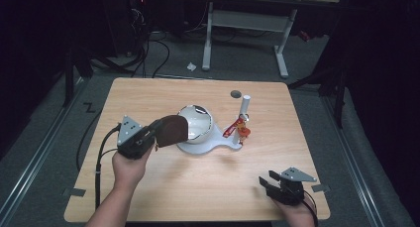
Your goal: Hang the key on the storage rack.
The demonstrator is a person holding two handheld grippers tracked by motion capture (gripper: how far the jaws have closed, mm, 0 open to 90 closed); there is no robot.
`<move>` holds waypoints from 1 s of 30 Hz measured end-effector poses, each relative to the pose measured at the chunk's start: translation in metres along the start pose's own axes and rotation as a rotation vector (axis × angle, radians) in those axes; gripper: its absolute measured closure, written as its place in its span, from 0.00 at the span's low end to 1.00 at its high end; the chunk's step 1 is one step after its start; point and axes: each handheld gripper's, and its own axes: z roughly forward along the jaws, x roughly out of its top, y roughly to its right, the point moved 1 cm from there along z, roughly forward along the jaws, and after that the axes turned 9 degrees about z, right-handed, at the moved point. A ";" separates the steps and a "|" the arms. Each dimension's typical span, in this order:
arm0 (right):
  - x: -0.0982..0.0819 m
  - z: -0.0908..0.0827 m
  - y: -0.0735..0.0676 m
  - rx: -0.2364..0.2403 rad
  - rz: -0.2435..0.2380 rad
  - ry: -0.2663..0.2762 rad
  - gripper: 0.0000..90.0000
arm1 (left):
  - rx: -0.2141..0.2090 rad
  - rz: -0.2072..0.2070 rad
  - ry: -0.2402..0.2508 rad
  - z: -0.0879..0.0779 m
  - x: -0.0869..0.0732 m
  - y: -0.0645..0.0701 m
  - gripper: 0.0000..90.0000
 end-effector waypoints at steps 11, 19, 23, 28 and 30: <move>0.000 0.000 0.002 0.011 0.004 -0.001 0.56 | 0.010 -0.005 -0.062 0.039 0.007 -0.004 0.95; -0.001 0.000 0.003 0.019 0.016 -0.005 0.56 | 0.000 -0.003 -0.089 0.058 0.009 -0.001 0.95; -0.001 0.001 0.004 0.021 0.015 -0.009 0.56 | 0.000 -0.010 -0.101 0.064 0.009 -0.001 0.95; -0.001 0.001 0.004 0.022 0.012 -0.009 0.56 | 0.006 -0.021 -0.110 0.066 0.008 -0.004 0.95; -0.001 0.001 0.004 0.022 0.013 -0.008 0.56 | 0.019 -0.016 -0.118 0.066 0.008 -0.006 0.95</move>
